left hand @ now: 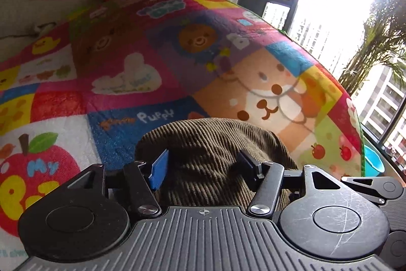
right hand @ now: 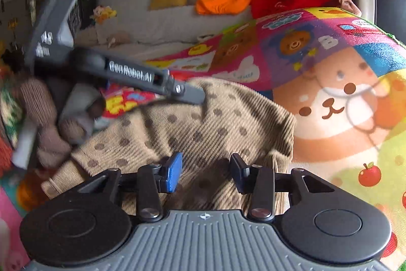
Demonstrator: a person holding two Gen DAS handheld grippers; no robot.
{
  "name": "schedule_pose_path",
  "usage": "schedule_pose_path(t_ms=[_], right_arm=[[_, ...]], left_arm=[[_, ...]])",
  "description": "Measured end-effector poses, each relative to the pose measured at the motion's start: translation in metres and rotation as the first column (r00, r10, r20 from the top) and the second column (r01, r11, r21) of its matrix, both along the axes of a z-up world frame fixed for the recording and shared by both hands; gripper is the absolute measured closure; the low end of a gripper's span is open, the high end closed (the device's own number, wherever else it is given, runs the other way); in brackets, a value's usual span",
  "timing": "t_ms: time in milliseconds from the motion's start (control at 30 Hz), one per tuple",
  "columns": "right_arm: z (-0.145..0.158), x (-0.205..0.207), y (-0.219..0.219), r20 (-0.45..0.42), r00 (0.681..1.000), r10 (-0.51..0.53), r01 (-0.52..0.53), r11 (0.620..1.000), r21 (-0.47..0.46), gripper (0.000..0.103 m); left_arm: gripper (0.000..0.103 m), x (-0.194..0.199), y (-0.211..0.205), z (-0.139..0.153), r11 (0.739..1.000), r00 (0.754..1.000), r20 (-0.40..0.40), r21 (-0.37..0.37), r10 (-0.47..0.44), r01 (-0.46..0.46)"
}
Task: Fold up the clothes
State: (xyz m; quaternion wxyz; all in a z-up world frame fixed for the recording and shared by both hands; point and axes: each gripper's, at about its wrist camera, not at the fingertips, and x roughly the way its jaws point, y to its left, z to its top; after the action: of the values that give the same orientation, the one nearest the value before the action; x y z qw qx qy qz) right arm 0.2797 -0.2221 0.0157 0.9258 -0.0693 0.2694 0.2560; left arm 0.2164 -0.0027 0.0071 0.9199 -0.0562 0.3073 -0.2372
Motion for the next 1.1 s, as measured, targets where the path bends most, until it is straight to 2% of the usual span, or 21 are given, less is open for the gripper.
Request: schedule_pose_path(t_ms=[67, 133, 200, 333, 500, 633, 700, 733, 767, 867, 967, 1100], right_arm=[[-0.002, -0.008, 0.001, 0.023, 1.0, -0.015, 0.016, 0.999, -0.045, 0.057], [0.012, -0.024, -0.006, 0.072, 0.997, -0.006, 0.009, 0.999, -0.054, 0.056], [0.026, -0.042, -0.013, 0.133, 0.991, 0.011, -0.003, 0.998, -0.065, 0.053], [0.035, -0.078, -0.005, 0.217, 0.967, 0.135, -0.111, 0.987, -0.118, 0.052], [0.016, -0.103, 0.042, 0.263, 0.919, 0.294, -0.226, 0.939, -0.261, 0.052], [-0.008, -0.101, 0.072, 0.265, 0.899, 0.348, -0.246, 0.904, -0.351, 0.052], [-0.014, -0.098, 0.08, 0.31, 0.888, 0.339, -0.205, 0.897, -0.392, 0.068], [-0.008, -0.095, 0.076, 0.318, 0.896, 0.311, -0.191, 0.915, -0.356, 0.088], [0.0, -0.091, 0.073, 0.324, 0.903, 0.283, -0.178, 0.932, -0.317, 0.096], [0.036, -0.088, 0.051, 0.371, 0.907, 0.2, -0.141, 0.974, -0.18, 0.101], [0.056, -0.094, 0.038, 0.364, 0.909, 0.205, -0.166, 0.977, -0.135, 0.101], [0.047, -0.106, 0.035, 0.314, 0.913, 0.261, -0.226, 0.963, -0.145, 0.102]], left_arm=[[0.038, -0.016, 0.008, 0.006, 1.0, 1.0, 0.009, -0.001, 0.01, -0.01], [0.026, -0.045, 0.023, 0.013, 1.0, 0.999, 0.046, -0.013, 0.029, -0.028], [0.021, -0.073, 0.037, 0.015, 0.998, 0.995, 0.079, -0.002, 0.066, -0.066], [0.016, -0.117, 0.06, 0.008, 0.989, 0.987, 0.067, -0.004, 0.148, -0.148], [0.01, -0.14, 0.071, 0.001, 0.978, 0.977, 0.052, 0.007, 0.206, -0.206], [0.009, -0.147, 0.071, 0.003, 0.984, 0.983, 0.053, -0.005, 0.176, -0.176], [0.009, -0.15, 0.064, 0.005, 0.99, 0.987, 0.069, 0.01, 0.142, -0.143], [0.009, -0.151, 0.059, 0.004, 0.992, 0.989, 0.075, 0.018, 0.126, -0.128], [0.008, -0.151, 0.054, 0.003, 0.993, 0.991, 0.079, 0.024, 0.11, -0.113], [0.008, -0.151, 0.038, -0.001, 0.997, 0.994, 0.09, 0.045, 0.063, -0.067], [0.008, -0.149, 0.016, -0.004, 0.994, 0.989, 0.145, 0.096, 0.036, -0.05], [0.009, -0.153, -0.014, -0.008, 0.972, 0.968, 0.246, 0.235, -0.046, -0.013]])
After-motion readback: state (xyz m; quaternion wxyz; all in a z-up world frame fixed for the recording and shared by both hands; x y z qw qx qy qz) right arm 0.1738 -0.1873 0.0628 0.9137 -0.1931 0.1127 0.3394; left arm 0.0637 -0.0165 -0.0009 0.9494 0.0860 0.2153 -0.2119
